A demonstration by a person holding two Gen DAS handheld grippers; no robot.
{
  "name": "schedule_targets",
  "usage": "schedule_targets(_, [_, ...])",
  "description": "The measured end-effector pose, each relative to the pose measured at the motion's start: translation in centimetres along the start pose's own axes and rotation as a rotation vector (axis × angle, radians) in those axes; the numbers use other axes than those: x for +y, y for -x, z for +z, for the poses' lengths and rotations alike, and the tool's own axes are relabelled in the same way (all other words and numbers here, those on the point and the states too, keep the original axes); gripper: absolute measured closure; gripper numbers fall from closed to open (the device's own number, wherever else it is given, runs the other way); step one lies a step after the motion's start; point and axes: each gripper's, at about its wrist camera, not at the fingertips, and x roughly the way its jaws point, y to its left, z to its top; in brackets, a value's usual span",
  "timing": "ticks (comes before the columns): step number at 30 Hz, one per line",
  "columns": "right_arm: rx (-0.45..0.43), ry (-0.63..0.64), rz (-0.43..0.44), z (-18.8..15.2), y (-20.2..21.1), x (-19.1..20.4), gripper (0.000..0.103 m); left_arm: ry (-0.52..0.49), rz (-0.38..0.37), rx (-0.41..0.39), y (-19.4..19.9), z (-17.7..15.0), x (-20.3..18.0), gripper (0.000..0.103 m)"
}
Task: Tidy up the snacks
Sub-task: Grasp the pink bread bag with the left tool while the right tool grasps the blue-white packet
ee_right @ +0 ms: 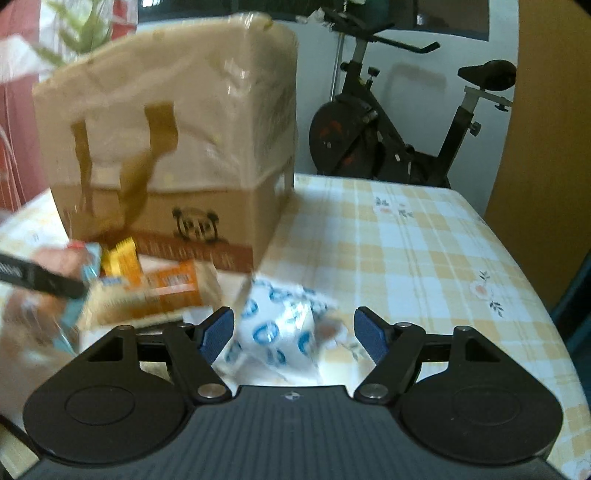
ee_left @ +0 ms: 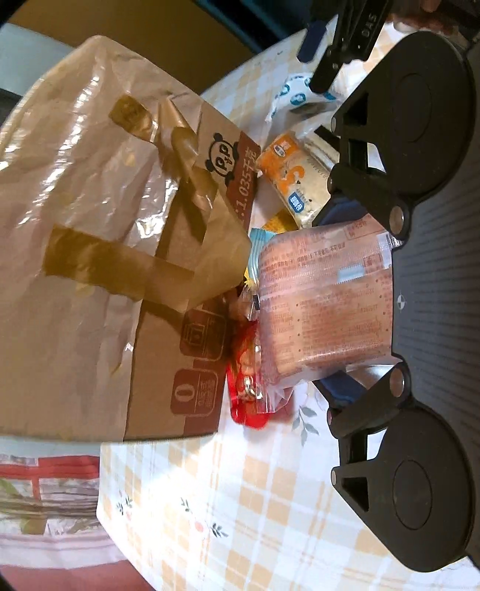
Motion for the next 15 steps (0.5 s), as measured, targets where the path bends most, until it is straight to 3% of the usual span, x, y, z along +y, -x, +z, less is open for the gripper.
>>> schedule_targets(9, [0.039,-0.087,0.064,0.5,-2.0,-0.2,0.031,0.031,0.030,-0.086,3.7,-0.6,0.6,0.023])
schedule_targets(12, [0.064,-0.125,0.043,0.4,-3.3,-0.1,0.041,0.033,0.036,-0.081,3.6,-0.4,0.5,0.023])
schedule_targets(15, [0.020,-0.131,0.024,-0.1,-3.4,0.1,0.049,0.037,0.036,-0.070,3.3,-0.4,0.5,0.023])
